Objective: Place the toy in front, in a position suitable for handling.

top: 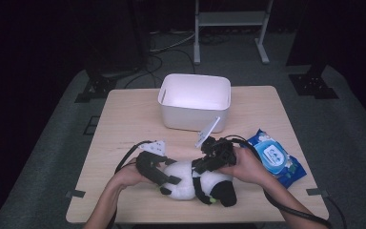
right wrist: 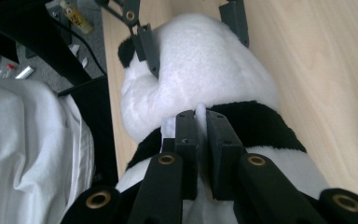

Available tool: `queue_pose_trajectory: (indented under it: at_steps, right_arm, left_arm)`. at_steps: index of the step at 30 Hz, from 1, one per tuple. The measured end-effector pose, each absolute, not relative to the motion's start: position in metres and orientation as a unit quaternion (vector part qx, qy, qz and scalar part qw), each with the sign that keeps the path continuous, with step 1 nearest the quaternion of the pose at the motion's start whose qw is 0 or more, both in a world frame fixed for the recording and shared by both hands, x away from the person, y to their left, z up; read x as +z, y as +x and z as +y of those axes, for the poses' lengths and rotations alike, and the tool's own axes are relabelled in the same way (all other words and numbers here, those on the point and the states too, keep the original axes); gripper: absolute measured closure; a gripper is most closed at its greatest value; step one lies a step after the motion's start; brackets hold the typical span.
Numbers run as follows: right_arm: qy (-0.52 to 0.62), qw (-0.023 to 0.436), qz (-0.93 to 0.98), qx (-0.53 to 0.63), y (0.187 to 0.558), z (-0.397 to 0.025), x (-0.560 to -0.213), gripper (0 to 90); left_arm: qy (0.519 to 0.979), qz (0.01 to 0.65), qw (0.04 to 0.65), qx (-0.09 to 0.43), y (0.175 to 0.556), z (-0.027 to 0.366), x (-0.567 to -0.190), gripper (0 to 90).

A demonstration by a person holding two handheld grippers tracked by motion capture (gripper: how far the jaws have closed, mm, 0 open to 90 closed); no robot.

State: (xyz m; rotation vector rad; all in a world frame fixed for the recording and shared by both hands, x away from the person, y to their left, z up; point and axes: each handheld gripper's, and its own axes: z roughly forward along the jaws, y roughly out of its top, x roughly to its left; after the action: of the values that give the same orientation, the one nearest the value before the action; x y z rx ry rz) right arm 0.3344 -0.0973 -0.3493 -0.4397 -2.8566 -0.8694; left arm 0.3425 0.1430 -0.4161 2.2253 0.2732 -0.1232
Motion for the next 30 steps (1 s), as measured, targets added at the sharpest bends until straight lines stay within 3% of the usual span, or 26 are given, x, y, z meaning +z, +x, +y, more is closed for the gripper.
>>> queue_pose_trajectory:
  at_steps: [5,8,14,21,25,30]
  right_arm:
    - [-0.156,0.049,-0.942,-0.294,0.344,-0.099,-0.345,84.0]
    - [-0.161,0.041,-0.941,-0.296,0.35,-0.095,-0.342,84.3]
    - [-0.152,0.029,-0.939,-0.308,0.359,-0.073,-0.338,84.7]
    - [-0.133,-0.001,-0.937,-0.324,0.366,-0.045,-0.339,84.4]
    - [-0.137,0.016,-0.944,-0.299,0.369,-0.043,-0.355,84.3]
    - [-0.135,0.026,-0.944,-0.301,0.364,-0.049,-0.358,83.6]
  left_arm:
    - [0.9,0.094,0.425,-0.004,0.346,0.14,-0.411,31.8]
    - [0.908,0.075,0.408,0.054,0.348,0.142,-0.405,32.1]
    - [0.914,0.059,0.389,0.099,0.344,0.153,-0.4,31.7]
    - [0.908,0.08,0.404,0.074,0.342,0.159,-0.403,24.8]
    - [0.902,0.096,0.419,0.044,0.345,0.161,-0.404,19.3]
    - [0.89,0.104,0.443,0.023,0.345,0.167,-0.395,21.6]
